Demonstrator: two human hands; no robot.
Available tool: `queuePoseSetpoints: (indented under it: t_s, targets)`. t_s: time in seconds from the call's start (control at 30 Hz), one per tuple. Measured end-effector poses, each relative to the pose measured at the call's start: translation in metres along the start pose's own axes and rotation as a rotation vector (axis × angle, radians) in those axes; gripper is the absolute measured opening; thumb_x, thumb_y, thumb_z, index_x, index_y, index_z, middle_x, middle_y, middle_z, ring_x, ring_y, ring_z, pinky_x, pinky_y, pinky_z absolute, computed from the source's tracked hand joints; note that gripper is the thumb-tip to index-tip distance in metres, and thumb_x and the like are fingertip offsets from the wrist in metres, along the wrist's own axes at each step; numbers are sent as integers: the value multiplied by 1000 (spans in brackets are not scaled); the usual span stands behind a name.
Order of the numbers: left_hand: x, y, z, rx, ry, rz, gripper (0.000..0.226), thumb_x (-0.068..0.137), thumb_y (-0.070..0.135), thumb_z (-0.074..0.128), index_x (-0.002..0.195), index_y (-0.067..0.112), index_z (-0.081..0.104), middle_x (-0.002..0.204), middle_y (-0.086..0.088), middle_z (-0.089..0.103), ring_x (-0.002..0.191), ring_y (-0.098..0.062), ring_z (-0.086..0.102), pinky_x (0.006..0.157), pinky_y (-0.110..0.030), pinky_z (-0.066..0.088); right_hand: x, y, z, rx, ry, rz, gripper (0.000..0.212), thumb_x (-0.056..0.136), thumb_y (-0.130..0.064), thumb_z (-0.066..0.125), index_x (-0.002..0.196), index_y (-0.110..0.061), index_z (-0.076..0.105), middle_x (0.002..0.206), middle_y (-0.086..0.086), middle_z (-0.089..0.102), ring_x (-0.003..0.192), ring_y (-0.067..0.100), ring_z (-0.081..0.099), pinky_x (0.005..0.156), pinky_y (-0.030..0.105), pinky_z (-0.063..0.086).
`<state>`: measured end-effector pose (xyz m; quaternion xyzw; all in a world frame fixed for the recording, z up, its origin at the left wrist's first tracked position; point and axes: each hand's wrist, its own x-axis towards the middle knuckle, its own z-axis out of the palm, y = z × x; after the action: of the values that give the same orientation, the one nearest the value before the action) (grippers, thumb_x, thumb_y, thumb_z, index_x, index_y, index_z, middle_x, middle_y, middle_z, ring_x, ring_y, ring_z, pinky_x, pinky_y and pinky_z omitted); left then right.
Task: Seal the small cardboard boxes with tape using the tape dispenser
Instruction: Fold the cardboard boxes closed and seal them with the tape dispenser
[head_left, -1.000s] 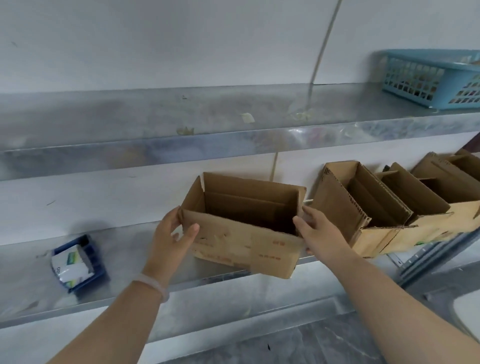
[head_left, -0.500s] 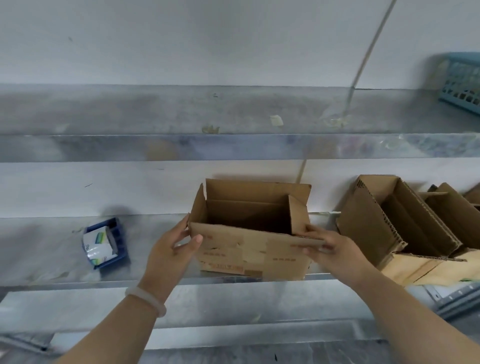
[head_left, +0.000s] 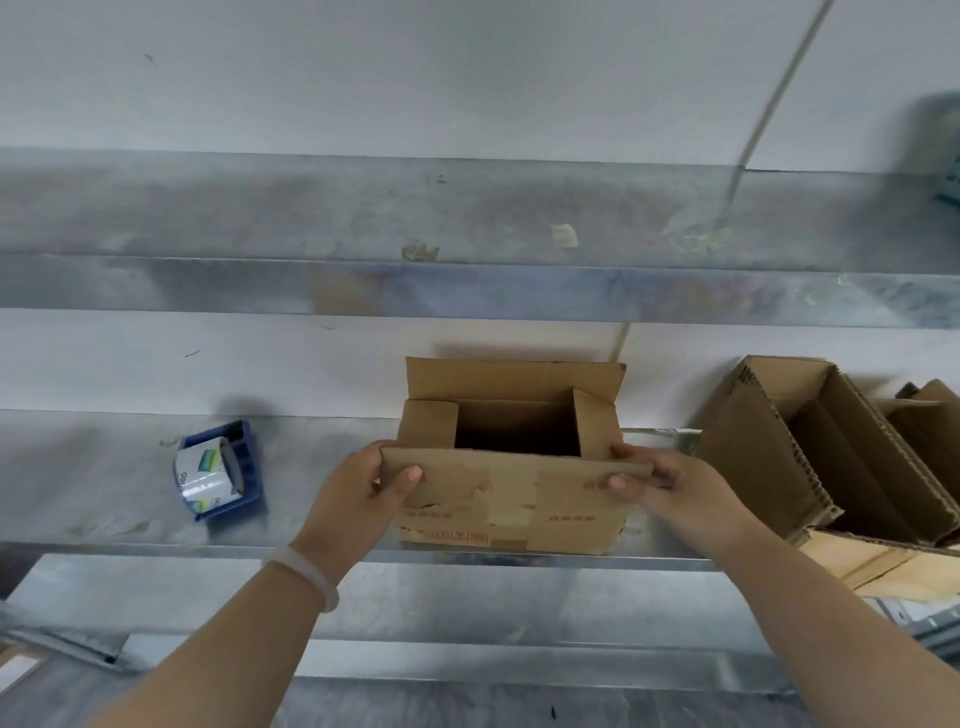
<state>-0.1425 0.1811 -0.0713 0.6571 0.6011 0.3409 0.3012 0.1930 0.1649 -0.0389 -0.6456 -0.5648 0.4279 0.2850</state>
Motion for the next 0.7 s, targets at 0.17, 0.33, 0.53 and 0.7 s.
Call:
queuePoseSetpoints:
  t_s: [0.17, 0.33, 0.53, 0.7]
  targets:
    - [15, 0, 9, 126, 84, -54, 36, 91, 41, 58, 123, 24, 54, 101, 9, 60, 84, -6, 55, 61, -11, 38, 15, -2, 7, -45, 135, -21, 31, 79, -41, 74, 104, -32, 58, 101, -13, 68, 94, 9, 65, 80, 29, 56]
    - [28, -5, 8, 62, 37, -80, 94, 80, 39, 74, 152, 36, 14, 136, 17, 28, 101, -7, 50, 76, -14, 47, 36, 0, 6, -200, 156, -64, 92, 71, -41, 82, 144, -41, 25, 128, -16, 51, 93, 10, 62, 71, 24, 57]
    - [63, -11, -3, -105, -215, -49, 129, 62, 43, 80, 140, 56, -23, 147, 34, 16, 126, -11, 43, 90, -29, 54, 66, -2, 0, -110, 37, -182, 134, 70, -23, 86, 143, -51, -24, 158, -22, 7, 143, 9, 25, 102, 23, 37]
    - [67, -12, 7, -16, -198, 0, 126, 68, 33, 82, 141, 51, -19, 137, 20, 27, 106, -9, 50, 71, -17, 54, 65, 6, 7, -161, 72, -233, 129, 72, -24, 84, 138, -60, -20, 145, -18, 30, 132, 3, 33, 107, 27, 35]
